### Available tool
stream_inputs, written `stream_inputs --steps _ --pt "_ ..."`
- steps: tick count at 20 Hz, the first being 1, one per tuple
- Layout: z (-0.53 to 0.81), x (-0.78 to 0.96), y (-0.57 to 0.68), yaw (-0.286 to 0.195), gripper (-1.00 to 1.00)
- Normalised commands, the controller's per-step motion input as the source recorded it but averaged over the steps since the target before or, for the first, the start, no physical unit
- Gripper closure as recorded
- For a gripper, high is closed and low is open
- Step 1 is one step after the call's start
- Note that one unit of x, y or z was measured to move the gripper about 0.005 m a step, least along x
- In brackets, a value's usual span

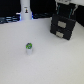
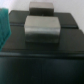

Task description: Open the kcup holder, insert the kcup into the holder, and close the kcup holder

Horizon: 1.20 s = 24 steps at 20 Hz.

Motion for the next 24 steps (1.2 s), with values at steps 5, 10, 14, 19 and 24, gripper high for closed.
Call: stream_inputs --steps 5,10,14,19,24 --pt "-0.42 -0.17 0.31 -0.078 -1.00" --pt "-0.42 -0.25 0.17 -0.046 -1.00" --pt "-0.38 -0.35 0.05 -0.020 -1.00" --pt "-0.37 -0.35 0.01 -0.017 -1.00" --pt "-0.25 -0.26 0.02 -0.019 1.00"
